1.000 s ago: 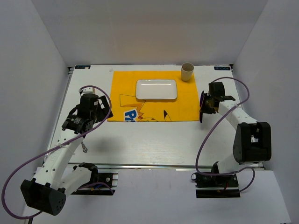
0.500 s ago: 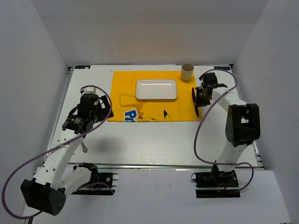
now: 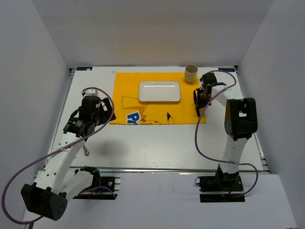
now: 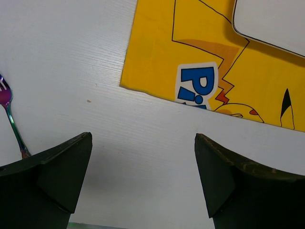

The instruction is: Set the dinner table for one person

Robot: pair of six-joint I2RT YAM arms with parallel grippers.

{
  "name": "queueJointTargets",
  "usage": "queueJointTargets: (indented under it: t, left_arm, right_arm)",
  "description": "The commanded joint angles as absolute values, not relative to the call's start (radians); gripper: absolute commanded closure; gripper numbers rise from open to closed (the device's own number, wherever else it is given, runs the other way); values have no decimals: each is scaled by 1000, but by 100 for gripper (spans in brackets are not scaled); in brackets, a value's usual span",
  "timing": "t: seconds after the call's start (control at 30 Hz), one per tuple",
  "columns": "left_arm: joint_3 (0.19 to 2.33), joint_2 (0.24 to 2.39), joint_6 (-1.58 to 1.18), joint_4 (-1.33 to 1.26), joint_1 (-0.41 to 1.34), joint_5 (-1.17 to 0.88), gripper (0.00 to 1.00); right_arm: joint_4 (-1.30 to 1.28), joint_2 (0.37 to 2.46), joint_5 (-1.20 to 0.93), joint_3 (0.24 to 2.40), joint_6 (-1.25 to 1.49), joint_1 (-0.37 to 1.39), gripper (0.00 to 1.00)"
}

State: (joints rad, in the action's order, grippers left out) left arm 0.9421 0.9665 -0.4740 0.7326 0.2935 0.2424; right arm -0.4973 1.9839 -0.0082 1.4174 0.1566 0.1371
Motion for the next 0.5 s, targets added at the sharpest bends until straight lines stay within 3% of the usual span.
queueJointTargets:
  t: [0.0,0.47]
  left_arm:
    - [940,950,-465,721,290,235,2]
    - [939,951,-465,719,290,235,2]
  right_arm:
    - [-451,1970,20,1418,190,143,100]
    - [-449,1999,44,1420,201,140,98]
